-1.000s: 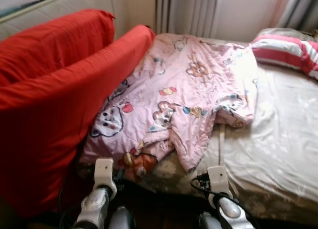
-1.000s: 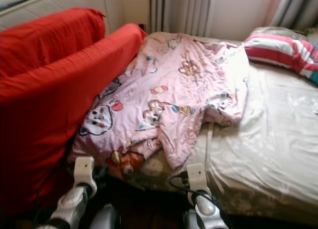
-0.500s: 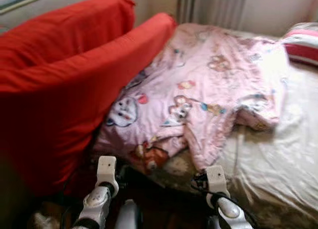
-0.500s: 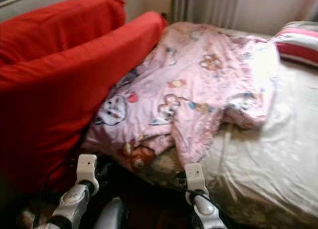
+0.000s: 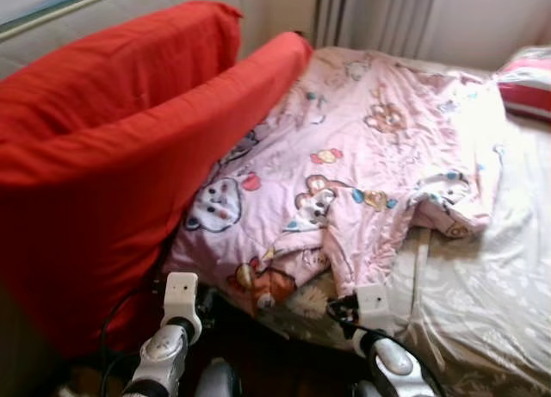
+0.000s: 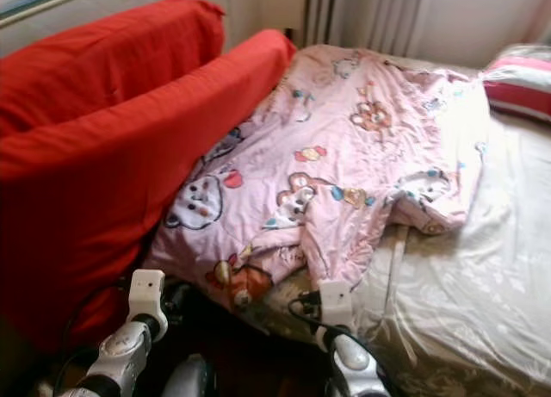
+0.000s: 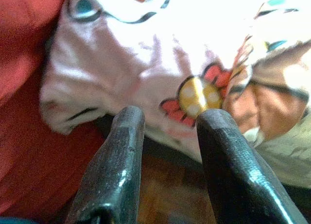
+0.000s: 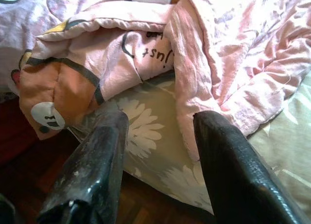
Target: Clean up the room
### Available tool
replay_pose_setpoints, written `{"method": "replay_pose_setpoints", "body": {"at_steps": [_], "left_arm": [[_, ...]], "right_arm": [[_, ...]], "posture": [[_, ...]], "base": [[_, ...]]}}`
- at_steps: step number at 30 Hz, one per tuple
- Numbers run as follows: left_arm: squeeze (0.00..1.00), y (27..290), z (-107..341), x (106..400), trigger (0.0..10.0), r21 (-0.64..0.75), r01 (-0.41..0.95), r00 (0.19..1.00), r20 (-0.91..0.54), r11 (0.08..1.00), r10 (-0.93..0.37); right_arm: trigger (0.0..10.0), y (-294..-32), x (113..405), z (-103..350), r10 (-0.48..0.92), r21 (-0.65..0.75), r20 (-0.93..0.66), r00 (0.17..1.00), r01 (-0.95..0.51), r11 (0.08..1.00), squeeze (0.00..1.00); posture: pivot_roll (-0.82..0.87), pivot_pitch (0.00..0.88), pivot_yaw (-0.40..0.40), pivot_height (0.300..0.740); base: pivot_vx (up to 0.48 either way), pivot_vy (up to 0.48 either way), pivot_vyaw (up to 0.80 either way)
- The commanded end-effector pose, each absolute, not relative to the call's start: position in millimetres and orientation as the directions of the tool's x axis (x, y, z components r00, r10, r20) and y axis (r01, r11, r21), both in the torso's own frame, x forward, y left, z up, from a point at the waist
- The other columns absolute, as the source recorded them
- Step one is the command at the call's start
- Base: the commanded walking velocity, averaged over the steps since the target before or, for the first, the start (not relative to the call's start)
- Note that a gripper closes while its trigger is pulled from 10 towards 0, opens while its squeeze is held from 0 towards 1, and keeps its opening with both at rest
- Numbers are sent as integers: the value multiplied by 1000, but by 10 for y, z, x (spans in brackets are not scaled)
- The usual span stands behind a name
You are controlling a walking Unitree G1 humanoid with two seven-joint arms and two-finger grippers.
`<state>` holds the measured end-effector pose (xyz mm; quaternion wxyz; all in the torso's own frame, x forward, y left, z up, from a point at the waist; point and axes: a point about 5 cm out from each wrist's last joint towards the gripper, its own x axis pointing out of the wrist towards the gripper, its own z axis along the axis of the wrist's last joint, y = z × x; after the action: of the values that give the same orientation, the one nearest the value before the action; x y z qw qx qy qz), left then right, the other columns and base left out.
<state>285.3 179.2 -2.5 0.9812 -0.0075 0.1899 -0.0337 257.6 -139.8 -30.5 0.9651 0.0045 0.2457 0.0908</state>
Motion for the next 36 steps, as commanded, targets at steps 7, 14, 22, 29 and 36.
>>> {"method": "replay_pose_setpoints", "body": {"at_steps": [7,14,22,29,36], "left_arm": [[0,1804,-57,2819,10000,-21,69,919,-387,997,-72],[0,1792,-53,2821,10000,-21,75,921,-382,997,-77],[0,1760,-28,2839,10000,-21,102,925,-365,995,-103],[0,1672,4,2860,10000,-29,140,931,-337,990,-142],[0,1653,30,2862,10000,-30,155,938,-309,987,-157]], "right_arm": [[10000,-1369,2601,-279,195,48,-460,866,-196,980,0],[10000,-1347,2596,-284,196,58,-461,866,-192,980,0],[10000,-1387,2583,-310,164,65,-484,859,-151,986,0],[10000,-1462,2610,-306,72,92,-498,864,-30,995,0],[10000,-1454,2629,-313,48,75,-528,848,-10,997,0]], "posture": [[-33,86,17,635],[-29,89,21,635],[-35,95,26,635],[-30,115,29,635],[-12,156,24,635]], "base": [[297,0,0],[300,0,306],[65,0,0],[0,0,0],[0,0,0]]}}
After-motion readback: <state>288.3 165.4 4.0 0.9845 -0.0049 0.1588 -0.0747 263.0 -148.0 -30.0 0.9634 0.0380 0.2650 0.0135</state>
